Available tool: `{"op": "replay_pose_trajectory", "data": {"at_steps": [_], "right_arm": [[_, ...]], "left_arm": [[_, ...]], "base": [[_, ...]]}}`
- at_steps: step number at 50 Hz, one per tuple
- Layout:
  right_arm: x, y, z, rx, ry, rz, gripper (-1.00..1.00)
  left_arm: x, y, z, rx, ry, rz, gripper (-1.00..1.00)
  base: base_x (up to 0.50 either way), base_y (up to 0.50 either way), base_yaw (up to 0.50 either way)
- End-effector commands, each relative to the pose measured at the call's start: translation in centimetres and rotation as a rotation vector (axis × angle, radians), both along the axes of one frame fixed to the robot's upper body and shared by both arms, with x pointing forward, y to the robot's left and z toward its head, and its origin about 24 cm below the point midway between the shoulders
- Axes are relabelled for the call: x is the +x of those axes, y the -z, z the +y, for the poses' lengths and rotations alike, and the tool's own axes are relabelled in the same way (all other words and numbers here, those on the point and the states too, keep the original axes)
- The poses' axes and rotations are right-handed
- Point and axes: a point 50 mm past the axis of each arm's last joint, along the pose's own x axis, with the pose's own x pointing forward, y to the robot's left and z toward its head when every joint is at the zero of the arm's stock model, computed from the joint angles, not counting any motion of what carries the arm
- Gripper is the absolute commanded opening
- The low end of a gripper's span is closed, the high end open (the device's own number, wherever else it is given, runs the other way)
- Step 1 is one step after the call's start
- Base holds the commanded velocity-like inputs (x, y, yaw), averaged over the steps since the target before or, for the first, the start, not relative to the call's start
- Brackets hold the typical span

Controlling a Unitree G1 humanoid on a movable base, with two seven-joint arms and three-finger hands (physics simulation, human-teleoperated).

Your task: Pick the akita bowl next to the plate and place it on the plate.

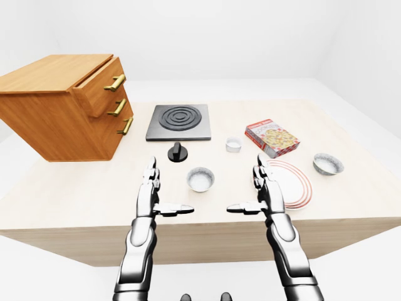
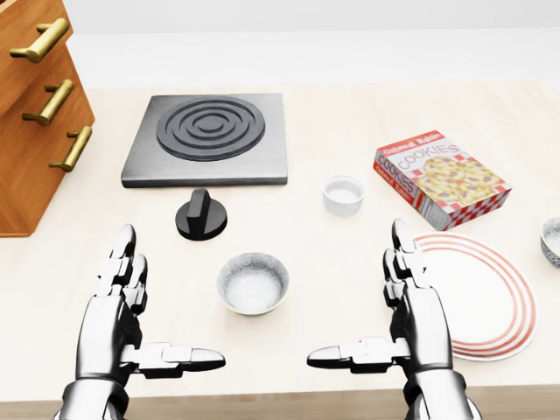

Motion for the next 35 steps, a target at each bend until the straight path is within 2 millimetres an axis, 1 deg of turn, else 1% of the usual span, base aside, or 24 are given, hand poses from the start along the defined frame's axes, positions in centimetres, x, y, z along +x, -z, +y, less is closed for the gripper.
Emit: {"op": "replay_pose_trajectory", "data": {"at_steps": [1,12,22,35], "right_arm": [[-0.13,0.29,-0.52,0.002,-0.011,0.003,1.00],[-0.29,0.24,-0.38,0.010,-0.026,-0.003,1.00],[-0.52,-0.05,-0.27,0.035,-0.045,-0.010,1.00],[-0.58,-0.23,-0.21,0.044,-0.051,-0.016,1.00]], "left_arm": [[0.08,0.21,0.70,0.001,-0.003,0.001,1.00],[0.06,0.15,0.68,0.005,-0.005,0.001,1.00],[0.10,0.53,0.73,0.007,-0.004,0.001,1.00],[0.07,0.55,0.68,0.011,-0.004,0.004,1.00]], "base": [[0.00,0.00,0.00],[0.00,0.00,0.00],[0.00,0.00,0.00],[0.00,-0.23,0.00]]}}
